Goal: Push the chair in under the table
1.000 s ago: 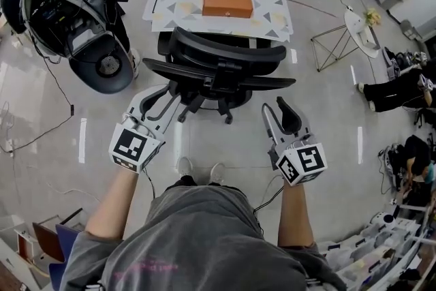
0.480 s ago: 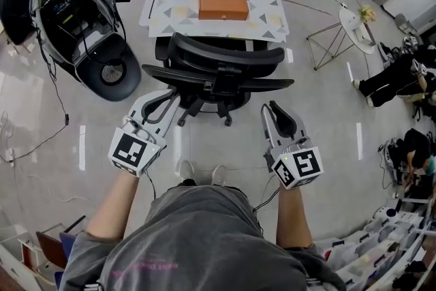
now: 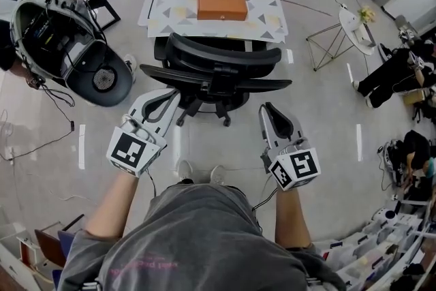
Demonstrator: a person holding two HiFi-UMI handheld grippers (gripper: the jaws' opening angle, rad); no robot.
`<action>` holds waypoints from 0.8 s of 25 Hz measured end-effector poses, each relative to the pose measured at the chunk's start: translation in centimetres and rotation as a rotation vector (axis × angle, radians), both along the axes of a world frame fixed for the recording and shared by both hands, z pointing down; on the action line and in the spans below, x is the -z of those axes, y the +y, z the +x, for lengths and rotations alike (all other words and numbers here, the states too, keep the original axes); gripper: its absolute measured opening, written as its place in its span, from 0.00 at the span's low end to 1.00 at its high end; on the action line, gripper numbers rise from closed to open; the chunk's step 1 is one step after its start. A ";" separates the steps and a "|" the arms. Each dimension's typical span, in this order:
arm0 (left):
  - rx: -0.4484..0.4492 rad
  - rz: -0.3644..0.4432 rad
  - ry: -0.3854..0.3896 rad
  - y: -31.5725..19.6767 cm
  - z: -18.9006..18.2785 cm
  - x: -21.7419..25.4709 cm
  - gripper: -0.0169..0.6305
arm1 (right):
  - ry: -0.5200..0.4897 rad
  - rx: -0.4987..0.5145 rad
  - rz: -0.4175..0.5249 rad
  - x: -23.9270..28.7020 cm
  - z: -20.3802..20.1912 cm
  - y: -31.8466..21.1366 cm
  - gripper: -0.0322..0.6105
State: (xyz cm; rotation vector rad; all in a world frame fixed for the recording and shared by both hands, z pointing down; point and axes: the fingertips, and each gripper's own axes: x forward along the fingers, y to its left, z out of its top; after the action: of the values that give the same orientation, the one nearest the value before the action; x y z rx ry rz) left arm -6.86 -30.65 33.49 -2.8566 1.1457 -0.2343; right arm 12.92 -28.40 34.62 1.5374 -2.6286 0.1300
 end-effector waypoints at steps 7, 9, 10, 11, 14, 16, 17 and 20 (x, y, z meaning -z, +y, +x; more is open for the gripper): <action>0.009 -0.010 0.008 0.3 0.5 0.0 0.03 | -0.011 0.021 -0.014 -0.4 0.1 -0.1 0.09; 0.014 -0.011 0.015 0.2 0.5 -0.1 0.03 | -0.015 0.024 -0.014 -0.3 0.1 -0.1 0.09; 0.017 -0.010 0.019 0.2 0.6 -0.1 0.03 | -0.016 0.026 -0.016 -0.3 0.1 -0.2 0.09; 0.019 -0.010 0.024 0.2 0.6 -0.1 0.03 | -0.016 0.026 -0.017 -0.4 0.1 -0.2 0.09; 0.024 -0.009 0.033 0.0 0.7 -0.1 0.03 | -0.014 0.028 -0.015 -0.3 0.2 -0.4 0.06; 0.029 -0.011 0.037 -0.1 0.7 -0.1 0.03 | -0.014 0.028 -0.010 -0.2 0.3 -0.5 0.06; 0.031 -0.011 0.039 -0.1 0.7 -0.1 0.03 | -0.014 0.029 -0.010 -0.3 0.3 -0.5 0.06; 0.036 -0.010 0.040 -0.2 0.7 -0.2 0.03 | -0.011 0.031 -0.016 -0.7 0.4 -0.7 0.06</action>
State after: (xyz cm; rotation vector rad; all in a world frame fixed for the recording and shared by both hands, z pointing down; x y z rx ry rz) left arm -6.14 -30.90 33.67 -2.8640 1.2070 -0.1857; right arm 13.35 -29.11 35.35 1.4943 -2.6519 0.1564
